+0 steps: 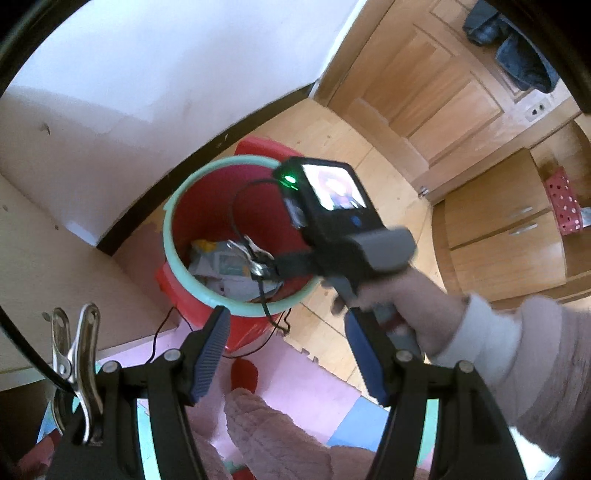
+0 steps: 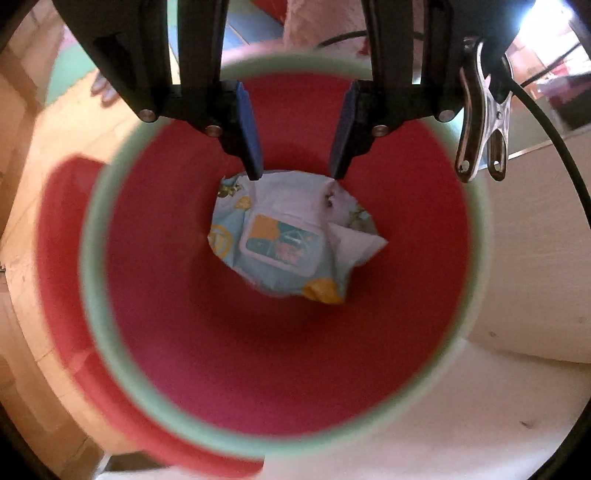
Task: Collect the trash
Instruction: 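Raise the right tool out of the bucket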
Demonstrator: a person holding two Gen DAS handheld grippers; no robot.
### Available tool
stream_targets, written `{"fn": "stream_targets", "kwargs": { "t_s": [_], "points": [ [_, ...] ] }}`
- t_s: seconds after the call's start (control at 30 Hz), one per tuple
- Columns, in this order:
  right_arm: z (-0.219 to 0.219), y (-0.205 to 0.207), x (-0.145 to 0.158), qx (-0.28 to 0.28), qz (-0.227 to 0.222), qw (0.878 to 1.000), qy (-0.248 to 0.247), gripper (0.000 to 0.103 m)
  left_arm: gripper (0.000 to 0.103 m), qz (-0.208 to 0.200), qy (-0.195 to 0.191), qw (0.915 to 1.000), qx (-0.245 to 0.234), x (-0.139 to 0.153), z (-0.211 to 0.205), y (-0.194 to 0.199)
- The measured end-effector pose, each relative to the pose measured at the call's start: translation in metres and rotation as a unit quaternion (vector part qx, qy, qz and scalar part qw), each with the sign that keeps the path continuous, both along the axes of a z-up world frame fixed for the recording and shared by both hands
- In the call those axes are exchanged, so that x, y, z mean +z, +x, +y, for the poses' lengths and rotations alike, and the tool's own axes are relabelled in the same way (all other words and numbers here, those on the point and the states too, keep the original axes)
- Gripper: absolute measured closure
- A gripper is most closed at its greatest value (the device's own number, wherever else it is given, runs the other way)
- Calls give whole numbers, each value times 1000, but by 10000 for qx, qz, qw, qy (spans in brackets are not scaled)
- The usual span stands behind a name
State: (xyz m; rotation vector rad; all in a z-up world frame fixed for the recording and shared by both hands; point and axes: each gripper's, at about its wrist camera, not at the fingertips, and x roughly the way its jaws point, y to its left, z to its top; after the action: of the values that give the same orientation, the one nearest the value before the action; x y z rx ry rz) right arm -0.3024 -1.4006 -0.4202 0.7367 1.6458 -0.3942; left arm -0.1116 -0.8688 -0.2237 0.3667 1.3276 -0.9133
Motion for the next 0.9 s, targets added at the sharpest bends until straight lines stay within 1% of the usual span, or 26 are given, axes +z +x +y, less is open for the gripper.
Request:
{"fn": "stream_targets", "kwargs": {
  "t_s": [0.03,0.07,0.17,0.37,0.43,0.6,0.73,0.9],
  "points": [
    [6,-7,13,-83,-156,9998,-52,65,35,-21,-34,10000,-12,5,1,-1],
    [7,-13,15,-131,-246,9996,-90,65,35,-41,-73,10000,-25,10,1,-3],
    [11,-26,52,-309,-594,9973,-312,65,35,-126,-183,9997,-115,26,4,-8],
    [31,-45,100,-583,-1160,9882,-812,65,35,-265,-478,9983,-224,60,15,-19],
    [39,-51,110,-661,-1283,9848,-971,65,35,-289,-578,9976,-238,69,21,-24],
    [57,-60,159,-808,-1632,9738,-1366,65,35,-297,-864,9957,-128,97,43,-38],
    [77,-67,194,-841,-1867,9649,-1643,65,35,-320,-1089,9935,82,124,65,-45],
    [107,-70,242,-737,-2195,9542,-1893,65,35,-560,-1309,9895,254,158,95,-54]
  ]
}}
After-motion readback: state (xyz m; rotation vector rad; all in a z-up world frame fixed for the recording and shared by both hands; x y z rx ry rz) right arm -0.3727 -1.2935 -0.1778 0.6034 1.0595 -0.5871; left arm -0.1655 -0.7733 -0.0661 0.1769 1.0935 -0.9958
